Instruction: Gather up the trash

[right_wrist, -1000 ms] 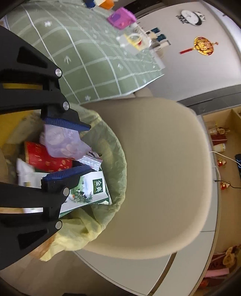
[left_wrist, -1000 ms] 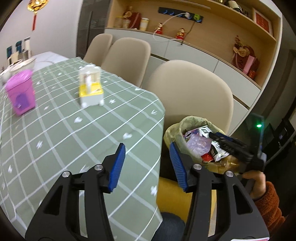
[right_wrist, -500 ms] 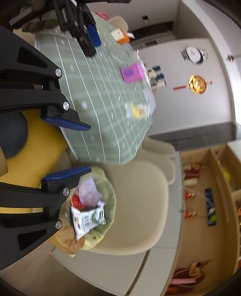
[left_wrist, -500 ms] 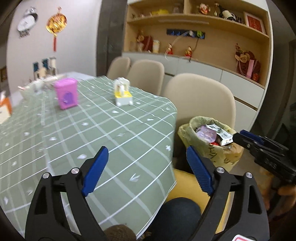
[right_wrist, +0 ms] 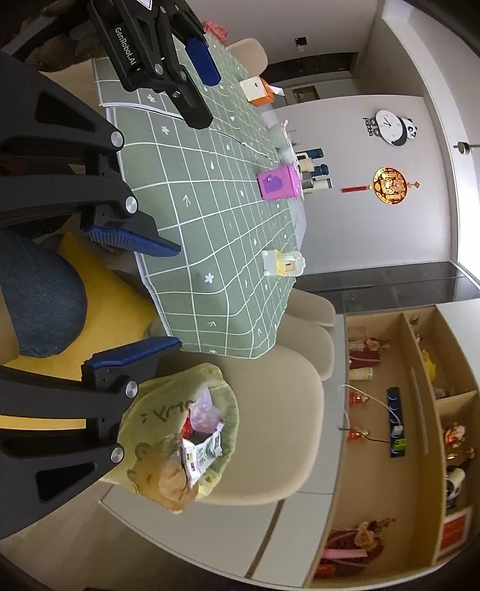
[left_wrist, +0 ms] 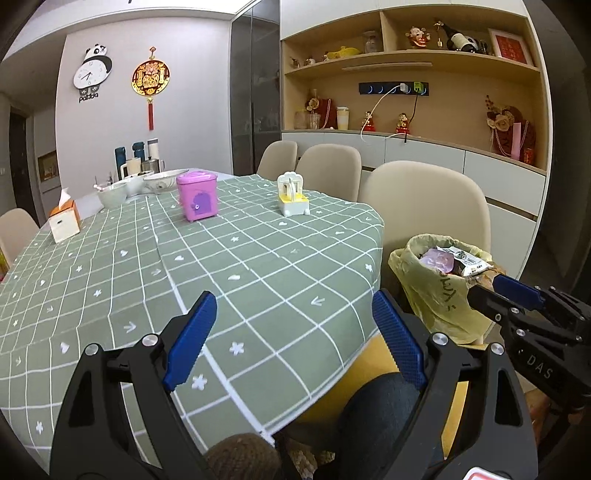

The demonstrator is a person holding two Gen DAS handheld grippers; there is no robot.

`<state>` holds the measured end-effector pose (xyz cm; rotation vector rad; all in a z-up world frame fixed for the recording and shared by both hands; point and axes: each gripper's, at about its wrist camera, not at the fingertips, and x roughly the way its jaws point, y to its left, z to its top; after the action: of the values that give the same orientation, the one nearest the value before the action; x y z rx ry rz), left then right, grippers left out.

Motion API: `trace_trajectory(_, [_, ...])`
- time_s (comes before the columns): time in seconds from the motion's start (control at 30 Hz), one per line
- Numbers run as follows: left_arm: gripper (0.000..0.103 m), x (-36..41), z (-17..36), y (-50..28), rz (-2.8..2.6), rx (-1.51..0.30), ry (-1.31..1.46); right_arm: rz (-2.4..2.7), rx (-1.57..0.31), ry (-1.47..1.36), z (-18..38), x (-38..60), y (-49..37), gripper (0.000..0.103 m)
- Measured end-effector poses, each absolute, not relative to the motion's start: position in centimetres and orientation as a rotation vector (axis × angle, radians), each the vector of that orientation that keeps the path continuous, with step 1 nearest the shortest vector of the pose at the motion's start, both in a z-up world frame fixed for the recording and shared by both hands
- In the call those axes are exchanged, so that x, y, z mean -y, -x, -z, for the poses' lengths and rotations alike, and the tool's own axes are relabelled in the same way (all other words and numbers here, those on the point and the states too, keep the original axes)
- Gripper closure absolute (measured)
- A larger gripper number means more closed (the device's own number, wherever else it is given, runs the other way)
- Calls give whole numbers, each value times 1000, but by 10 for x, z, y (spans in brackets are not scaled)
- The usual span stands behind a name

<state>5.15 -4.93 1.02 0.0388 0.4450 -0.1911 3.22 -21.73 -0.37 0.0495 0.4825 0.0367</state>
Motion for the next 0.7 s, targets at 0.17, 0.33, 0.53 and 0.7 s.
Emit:
trace_trajectory(0.17, [21,44,-10,-42,184,-436,-25,-2,-469,-19,2,213,-23,60])
trace_trajectory(0.33, [21,45,-12,-39,185,-431,-25,-2,-467,-11,0,212,-19,60])
trace_trajectory(0.53, [21,45,-11,-36,187,-434,-25,3,-468,-29,0,213,-17,60])
trace_trajectory(0.7, [21,45,-12,-36,189,-435,-27,4,-467,-28,1,214,-17,60])
